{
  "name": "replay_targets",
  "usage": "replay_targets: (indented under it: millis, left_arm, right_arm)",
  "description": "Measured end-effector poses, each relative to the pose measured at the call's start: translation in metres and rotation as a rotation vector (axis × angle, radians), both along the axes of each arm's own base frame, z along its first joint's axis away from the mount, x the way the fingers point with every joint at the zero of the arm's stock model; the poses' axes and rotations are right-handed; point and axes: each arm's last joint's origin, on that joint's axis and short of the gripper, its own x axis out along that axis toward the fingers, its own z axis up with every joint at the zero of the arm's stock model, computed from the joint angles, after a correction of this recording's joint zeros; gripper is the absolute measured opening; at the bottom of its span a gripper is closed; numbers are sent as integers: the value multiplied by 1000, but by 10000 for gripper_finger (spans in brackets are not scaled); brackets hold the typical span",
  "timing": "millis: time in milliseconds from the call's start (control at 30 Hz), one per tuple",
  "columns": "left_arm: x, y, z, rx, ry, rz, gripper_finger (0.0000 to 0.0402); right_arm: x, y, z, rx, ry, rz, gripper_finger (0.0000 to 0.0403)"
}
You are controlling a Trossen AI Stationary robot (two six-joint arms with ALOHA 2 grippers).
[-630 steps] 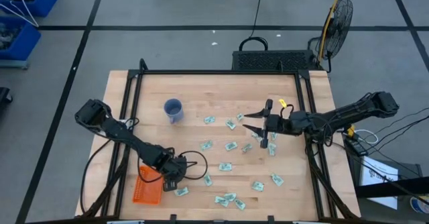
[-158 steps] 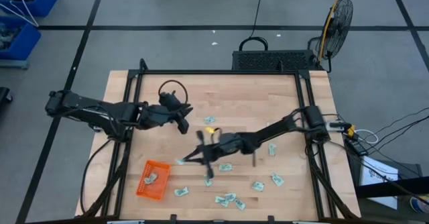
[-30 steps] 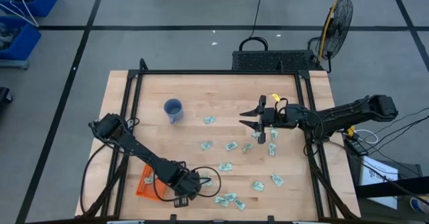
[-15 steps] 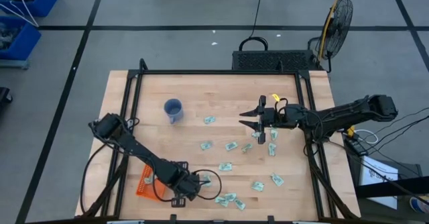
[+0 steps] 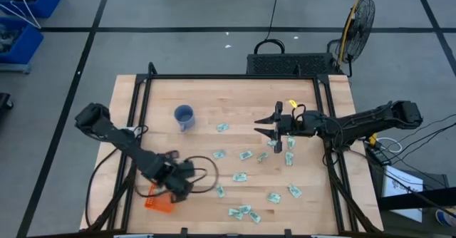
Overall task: Pick and place Stevia / Truvia into bins
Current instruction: Put the stevia packet into the orange bin
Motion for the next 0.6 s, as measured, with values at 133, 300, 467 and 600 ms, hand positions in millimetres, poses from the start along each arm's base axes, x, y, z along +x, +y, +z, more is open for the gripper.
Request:
replay_targets:
  millis: [133, 300, 467, 600]
  left_arm:
    - [-26, -2, 4, 41, 136, 220, 4]
    - [-39, -18, -5, -4, 132, 405, 7]
    - [-42, -26, -26, -60, 88, 435, 7]
    - [-51, -18, -48, -18, 129, 479, 26]
  right_arm:
    - [0, 0, -1, 0, 8, 0, 110]
    - [0, 0, -3, -1, 26, 0, 109]
    - [0, 0, -3, -1, 30, 0, 109]
    - [0, 0, -3, -1, 30, 0, 109]
